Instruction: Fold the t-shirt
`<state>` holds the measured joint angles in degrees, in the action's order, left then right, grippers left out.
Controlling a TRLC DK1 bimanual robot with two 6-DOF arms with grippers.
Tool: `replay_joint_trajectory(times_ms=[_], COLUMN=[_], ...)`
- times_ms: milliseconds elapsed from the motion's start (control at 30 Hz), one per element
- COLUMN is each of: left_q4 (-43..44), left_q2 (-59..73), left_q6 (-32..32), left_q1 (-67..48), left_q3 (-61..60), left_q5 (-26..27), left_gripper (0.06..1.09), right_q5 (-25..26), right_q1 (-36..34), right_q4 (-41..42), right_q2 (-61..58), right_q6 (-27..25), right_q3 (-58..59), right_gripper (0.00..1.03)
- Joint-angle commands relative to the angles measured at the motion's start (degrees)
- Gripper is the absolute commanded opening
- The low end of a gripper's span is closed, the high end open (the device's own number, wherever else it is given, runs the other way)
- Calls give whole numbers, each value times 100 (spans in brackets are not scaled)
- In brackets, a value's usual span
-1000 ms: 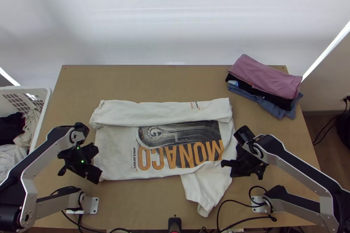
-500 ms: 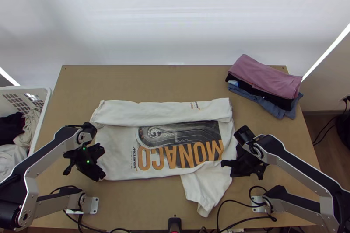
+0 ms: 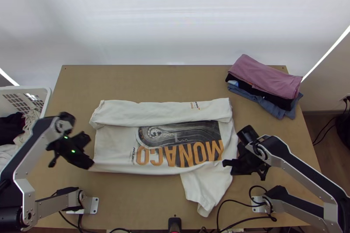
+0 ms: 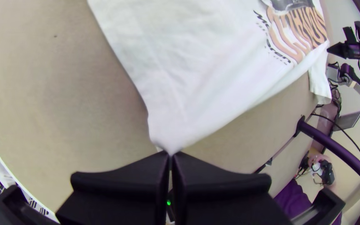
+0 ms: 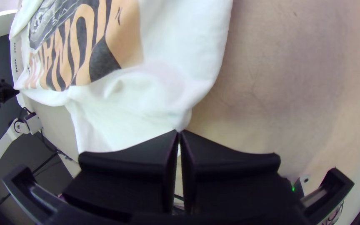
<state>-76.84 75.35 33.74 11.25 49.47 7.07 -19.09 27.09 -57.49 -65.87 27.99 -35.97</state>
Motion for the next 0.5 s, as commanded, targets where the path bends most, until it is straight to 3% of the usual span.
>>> replay_joint_trajectory(times_ms=[0,133,300,467], left_q4=[-200,-200,-77,178], left_q2=[-38,-100,-108,67], left_q6=[467,362,-192,-693], left_q1=[352,361,167,-140], left_q3=[159,291,889,1539], left_q5=[14,58,523,638], left_gripper=[10,10,10,10], right_q5=[11,11,11,20], right_q1=[-178,-134,77,95], right_q4=[1,-16,-174,-385], right_q2=[118,311,540,382], right_q6=[-303,-311,-276,-320], right_q3=[46,-165,-1044,-1800], right_gripper=[3,3,3,3])
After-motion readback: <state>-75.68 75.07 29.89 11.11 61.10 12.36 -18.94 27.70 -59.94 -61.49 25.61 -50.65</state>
